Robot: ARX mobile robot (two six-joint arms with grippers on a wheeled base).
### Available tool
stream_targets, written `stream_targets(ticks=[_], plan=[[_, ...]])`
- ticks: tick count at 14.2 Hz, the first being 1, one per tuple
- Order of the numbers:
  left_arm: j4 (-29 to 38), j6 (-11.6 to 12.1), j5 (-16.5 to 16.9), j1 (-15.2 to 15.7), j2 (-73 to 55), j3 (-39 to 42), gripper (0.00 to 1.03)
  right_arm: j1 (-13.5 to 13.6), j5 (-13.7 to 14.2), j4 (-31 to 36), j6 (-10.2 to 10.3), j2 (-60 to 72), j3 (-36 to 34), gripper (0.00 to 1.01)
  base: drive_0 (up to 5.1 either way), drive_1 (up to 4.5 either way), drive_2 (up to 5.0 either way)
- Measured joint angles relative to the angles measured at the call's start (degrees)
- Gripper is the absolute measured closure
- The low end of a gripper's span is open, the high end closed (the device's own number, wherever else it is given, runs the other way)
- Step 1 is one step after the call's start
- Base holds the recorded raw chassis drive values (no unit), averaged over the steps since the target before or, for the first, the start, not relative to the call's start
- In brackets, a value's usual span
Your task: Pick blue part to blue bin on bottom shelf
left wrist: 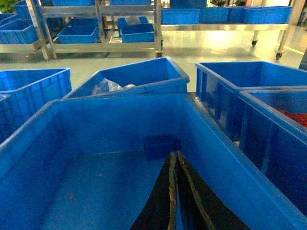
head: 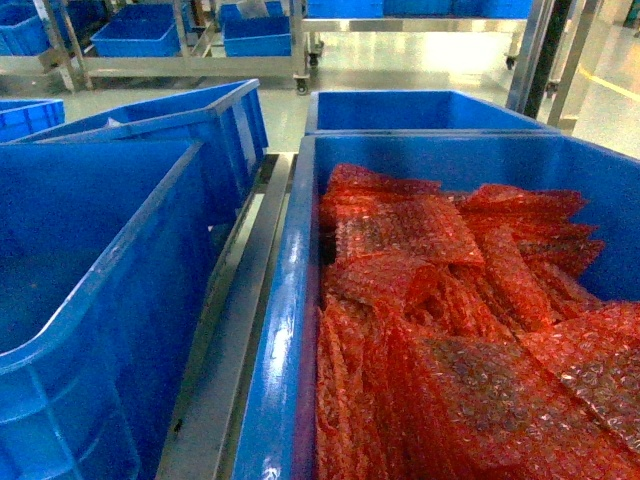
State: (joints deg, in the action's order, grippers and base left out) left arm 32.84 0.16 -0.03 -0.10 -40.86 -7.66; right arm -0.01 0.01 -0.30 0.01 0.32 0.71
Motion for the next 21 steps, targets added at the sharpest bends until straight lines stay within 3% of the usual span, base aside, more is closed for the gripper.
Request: stream_targets(ticks=[9,19,20,21], plan=[[-8.9,0.0,0.0,0.0,16.2,6.9,1.01,0.0,0.0,0.0,0.0,0.0,0.0,0.03,0.0,0.00,0.0],[-22.6,0.0,0.0,0.0,30.6,6.9,1.01,0.0,0.0,0.0,0.0,0.0,0.0,0.03,0.0,0.00,0.0],[-24.2,0.0,0.0,0.0,31.7,6.9,1.01,0.0,0.0,0.0,0.0,0.0,0.0,0.03,0.0,0.00,0.0],[-33.1,0.0,0.2,0.0,37.8,6.9,1.01,0.0,0.0,0.0,0.0,0.0,0.0,0.03,0.0,0.00,0.0]])
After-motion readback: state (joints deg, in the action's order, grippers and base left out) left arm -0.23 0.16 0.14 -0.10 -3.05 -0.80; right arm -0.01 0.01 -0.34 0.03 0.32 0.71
